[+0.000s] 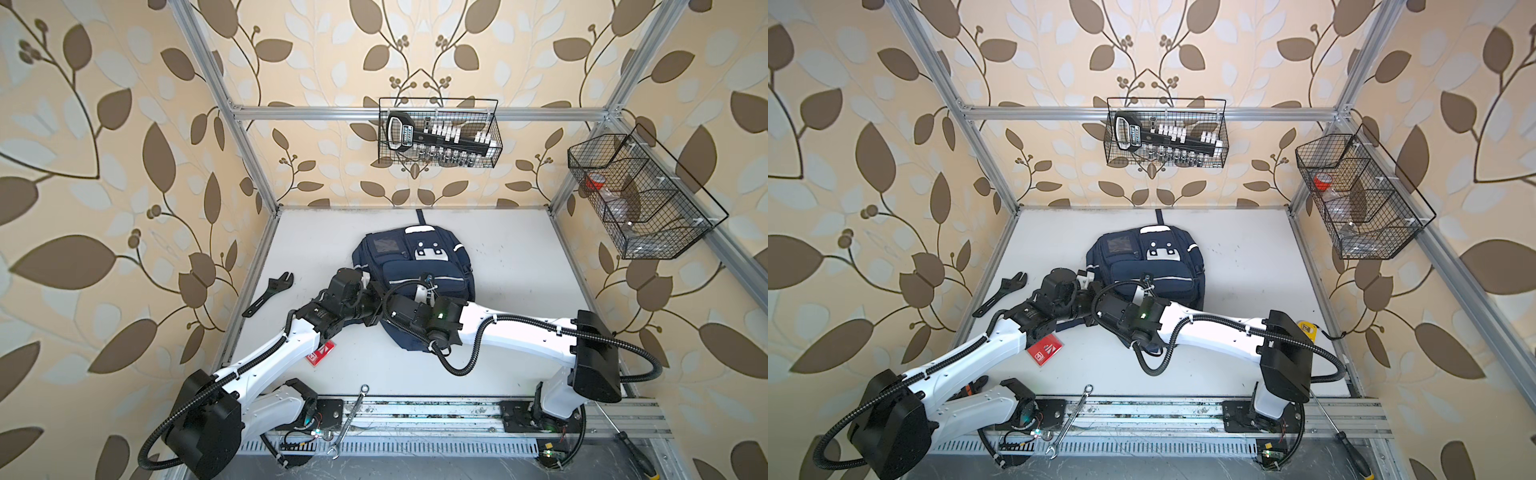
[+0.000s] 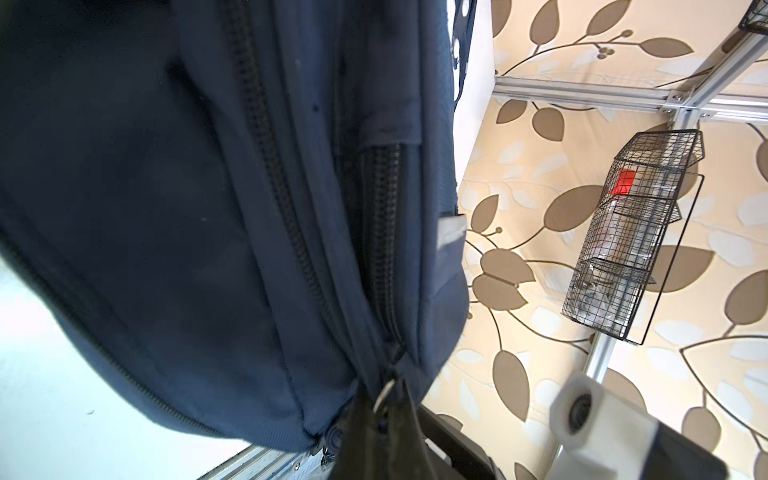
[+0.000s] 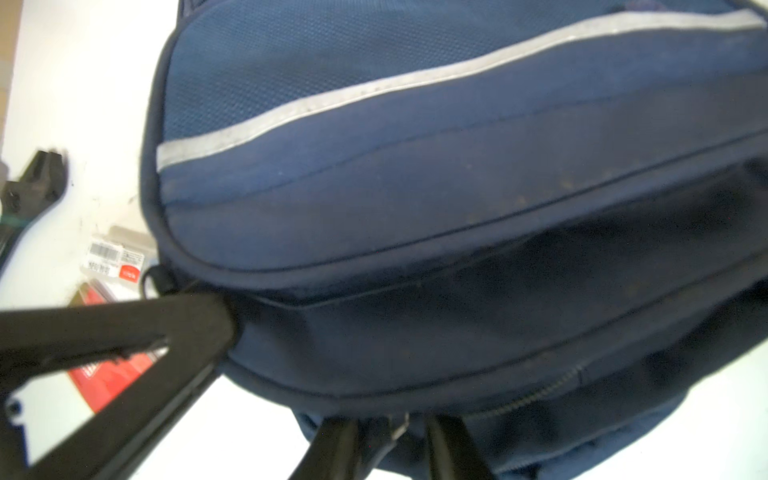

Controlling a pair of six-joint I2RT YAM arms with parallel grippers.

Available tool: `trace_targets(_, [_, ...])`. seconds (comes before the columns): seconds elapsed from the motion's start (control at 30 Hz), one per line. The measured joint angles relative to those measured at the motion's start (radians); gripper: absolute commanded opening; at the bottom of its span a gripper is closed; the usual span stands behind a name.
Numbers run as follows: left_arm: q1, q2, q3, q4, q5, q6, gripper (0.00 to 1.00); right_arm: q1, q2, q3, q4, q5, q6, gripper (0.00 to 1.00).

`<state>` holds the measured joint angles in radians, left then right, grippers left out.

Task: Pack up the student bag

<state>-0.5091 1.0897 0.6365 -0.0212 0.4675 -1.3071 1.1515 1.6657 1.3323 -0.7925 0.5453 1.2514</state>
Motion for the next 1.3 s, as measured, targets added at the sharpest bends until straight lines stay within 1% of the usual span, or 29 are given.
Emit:
trace_targets(0.03, [0.000, 0.000, 0.001, -0.001, 0.000, 0.000, 0.00, 0.000, -0.004, 0.000, -0.002, -0.003, -0.008, 0.09])
trace_targets(0.07, [0.000, 0.000, 0.003, -0.001, 0.000, 0.002, 0.00, 0.000, -0.009, 0.000, -0.004, -0.005, -0.015, 0.07])
trace_targets(0.17, [0.000, 0.000, 0.007, -0.003, 0.000, 0.008, 0.00, -0.002, -0.026, -0.004, -0.004, -0.016, -0.034, 0.06])
trace_targets(0.2, [0.000, 0.000, 0.008, -0.003, 0.000, 0.011, 0.00, -0.005, -0.029, -0.006, -0.003, -0.023, -0.039, 0.07])
trace_targets(0.27, [0.000, 0.000, 0.008, -0.003, 0.000, 0.015, 0.00, -0.011, -0.038, -0.016, 0.006, -0.035, -0.049, 0.14])
trace_targets(0.43, [0.000, 0.000, 0.008, -0.006, 0.000, 0.019, 0.00, -0.020, -0.054, -0.062, 0.057, -0.058, -0.075, 0.15])
trace_targets(0.63, [0.000, 0.000, 0.008, -0.014, 0.000, 0.023, 0.00, -0.020, -0.084, -0.171, 0.168, -0.079, -0.105, 0.16])
trace_targets(0.8, [0.000, 0.002, 0.008, -0.014, 0.001, 0.024, 0.00, -0.019, -0.109, -0.213, 0.239, -0.079, -0.121, 0.01])
trace_targets(1.03, [0.003, 0.002, 0.026, -0.051, -0.006, 0.051, 0.00, -0.019, -0.165, -0.244, 0.233, -0.078, -0.127, 0.00])
trace_targets(1.17, [0.034, 0.002, 0.045, -0.111, 0.009, 0.075, 0.00, -0.022, -0.220, -0.286, 0.197, -0.076, -0.133, 0.00])
trace_targets(1.3, [0.059, 0.002, 0.074, -0.187, 0.028, 0.111, 0.00, -0.058, -0.293, -0.336, 0.168, -0.091, -0.181, 0.00])
